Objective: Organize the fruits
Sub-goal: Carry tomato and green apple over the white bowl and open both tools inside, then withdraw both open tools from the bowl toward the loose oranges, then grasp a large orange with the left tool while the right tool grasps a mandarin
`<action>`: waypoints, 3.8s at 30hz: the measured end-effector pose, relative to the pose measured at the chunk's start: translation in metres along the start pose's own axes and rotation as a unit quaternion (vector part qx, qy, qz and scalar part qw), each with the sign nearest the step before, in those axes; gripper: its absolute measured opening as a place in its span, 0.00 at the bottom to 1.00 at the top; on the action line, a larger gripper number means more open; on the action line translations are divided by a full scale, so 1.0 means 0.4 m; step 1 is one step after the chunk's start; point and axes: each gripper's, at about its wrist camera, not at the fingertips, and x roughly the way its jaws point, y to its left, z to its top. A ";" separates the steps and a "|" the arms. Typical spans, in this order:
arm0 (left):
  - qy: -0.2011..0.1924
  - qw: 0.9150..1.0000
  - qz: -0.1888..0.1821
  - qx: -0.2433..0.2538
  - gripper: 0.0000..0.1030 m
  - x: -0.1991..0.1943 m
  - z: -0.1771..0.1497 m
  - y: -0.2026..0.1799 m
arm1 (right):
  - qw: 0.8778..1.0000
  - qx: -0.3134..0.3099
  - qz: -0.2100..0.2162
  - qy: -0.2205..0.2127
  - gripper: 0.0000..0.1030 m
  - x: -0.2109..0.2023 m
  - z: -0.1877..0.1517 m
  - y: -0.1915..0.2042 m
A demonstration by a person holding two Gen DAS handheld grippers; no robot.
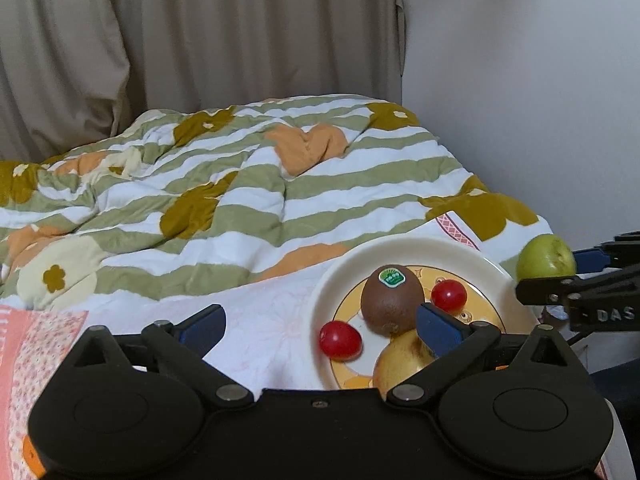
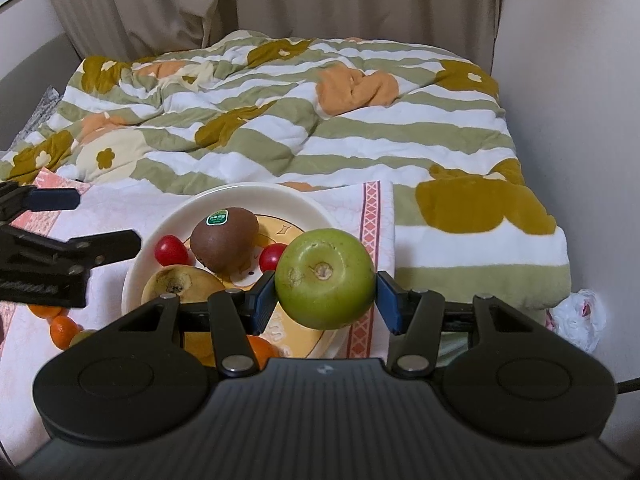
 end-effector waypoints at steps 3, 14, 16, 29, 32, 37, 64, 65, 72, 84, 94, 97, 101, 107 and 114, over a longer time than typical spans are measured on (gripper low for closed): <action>0.002 1.000 0.008 -0.006 1.00 -0.022 -0.014 0.004 | 1.000 0.001 0.012 0.004 0.66 0.015 0.001 0.009; -0.002 0.999 0.021 -0.036 1.00 -0.097 -0.065 0.031 | 0.998 0.043 0.034 0.019 0.66 0.099 -0.010 0.015; -0.002 0.999 0.026 -0.039 1.00 -0.104 -0.073 0.031 | 0.998 0.050 0.040 0.020 0.66 0.108 -0.014 0.013; -0.011 0.997 0.049 -0.055 1.00 -0.173 -0.130 0.011 | 0.996 0.065 0.039 -0.048 1.00 0.028 -0.029 0.004; -0.020 0.997 0.052 -0.060 1.00 -0.202 -0.136 0.000 | 0.997 0.056 0.038 -0.048 1.00 -0.003 -0.032 0.006; -0.038 0.996 0.059 -0.062 1.00 -0.261 -0.150 -0.023 | 0.996 0.049 0.043 -0.062 1.00 -0.071 -0.041 0.008; -0.123 0.974 0.161 -0.098 1.00 -0.584 -0.317 0.183 | 0.991 -0.018 0.036 -0.127 1.00 -0.393 -0.119 0.277; -0.123 0.975 0.157 -0.098 1.00 -0.586 -0.321 0.204 | 0.991 -0.014 0.037 -0.126 1.00 -0.394 -0.124 0.298; -0.114 0.981 0.134 -0.082 1.00 -0.568 -0.340 0.350 | 0.993 0.013 0.015 -0.115 1.00 -0.363 -0.163 0.429; -0.090 0.993 0.074 -0.014 1.00 -0.461 -0.335 0.537 | 0.994 0.056 -0.041 -0.090 1.00 -0.250 -0.221 0.611; -0.029 0.999 0.031 0.023 1.00 -0.289 -0.320 0.606 | 0.995 0.009 -0.086 -0.050 1.00 -0.117 -0.240 0.729; -0.013 0.999 0.019 0.027 0.98 -0.245 -0.320 0.605 | 0.996 0.006 -0.084 -0.038 1.00 -0.072 -0.242 0.744; 0.006 1.000 0.009 0.027 0.97 -0.191 -0.317 0.602 | 0.997 0.007 -0.075 -0.019 1.00 -0.021 -0.240 0.746; 0.037 0.999 0.002 0.021 0.84 -0.119 -0.317 0.595 | 0.998 0.007 -0.065 -0.004 0.95 0.031 -0.236 0.739; 0.062 0.998 0.001 0.017 0.70 -0.067 -0.321 0.586 | 0.999 -0.017 -0.051 -0.001 0.81 0.067 -0.222 0.746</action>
